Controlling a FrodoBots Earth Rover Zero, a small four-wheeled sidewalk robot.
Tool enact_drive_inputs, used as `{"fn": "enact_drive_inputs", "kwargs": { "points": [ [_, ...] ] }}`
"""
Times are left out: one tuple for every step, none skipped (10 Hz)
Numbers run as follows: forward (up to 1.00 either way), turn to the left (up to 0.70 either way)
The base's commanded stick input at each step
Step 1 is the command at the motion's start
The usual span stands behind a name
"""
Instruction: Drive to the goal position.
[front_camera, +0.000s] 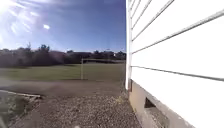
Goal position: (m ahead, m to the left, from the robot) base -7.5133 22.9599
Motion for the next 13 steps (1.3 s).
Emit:
{"fn": "enact_drive_inputs", "kwargs": {
  "points": [
    [0.05, 0.0],
    [0.05, 0.0],
    [0.05, 0.0],
    [0.05, 0.0],
    [0.05, 0.0],
    [0.05, 0.0],
    [0.05, 0.0],
    [0.05, 0.0],
    [0.05, 0.0],
    [0.05, 0.0],
    [0.05, 0.0],
    [0.05, 0.0],
    [0.05, 0.0]
  ]
}}
